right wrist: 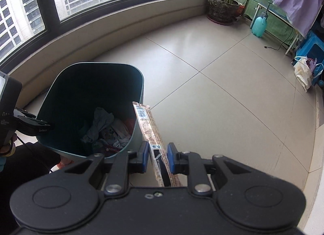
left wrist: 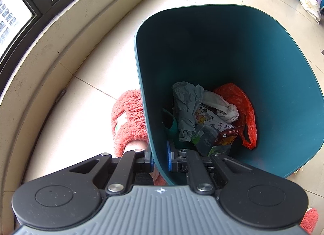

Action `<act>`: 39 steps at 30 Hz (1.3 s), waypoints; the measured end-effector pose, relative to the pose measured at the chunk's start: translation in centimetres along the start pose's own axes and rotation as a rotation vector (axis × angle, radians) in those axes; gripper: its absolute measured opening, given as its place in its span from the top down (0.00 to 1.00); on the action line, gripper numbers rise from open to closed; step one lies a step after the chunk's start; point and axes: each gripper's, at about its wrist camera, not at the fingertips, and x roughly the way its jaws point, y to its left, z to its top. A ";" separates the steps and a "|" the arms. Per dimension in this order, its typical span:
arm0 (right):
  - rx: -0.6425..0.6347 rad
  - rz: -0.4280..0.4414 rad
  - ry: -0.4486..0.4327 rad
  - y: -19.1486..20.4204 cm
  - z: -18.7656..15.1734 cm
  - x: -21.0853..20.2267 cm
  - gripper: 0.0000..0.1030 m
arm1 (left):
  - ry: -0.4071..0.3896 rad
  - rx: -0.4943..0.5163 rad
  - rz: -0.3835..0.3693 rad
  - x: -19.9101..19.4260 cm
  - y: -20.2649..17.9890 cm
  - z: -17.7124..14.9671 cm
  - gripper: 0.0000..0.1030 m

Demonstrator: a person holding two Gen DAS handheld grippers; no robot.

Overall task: Collect trash
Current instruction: 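Carry the snack stick into the teal bin and open the right tool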

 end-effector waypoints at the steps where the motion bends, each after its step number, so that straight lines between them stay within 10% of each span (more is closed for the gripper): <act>1: -0.012 0.010 -0.008 0.8 0.6 0.2 0.82 | -0.001 -0.002 -0.003 -0.1 0.1 0.0 0.89; 28: -0.031 0.107 0.193 8.7 2.8 14.9 0.82 | 0.000 -0.015 -0.034 -0.5 0.6 0.2 0.89; 39: -0.024 0.106 0.197 7.2 1.9 14.1 0.72 | -0.004 -0.001 -0.012 -0.5 -0.1 0.2 0.89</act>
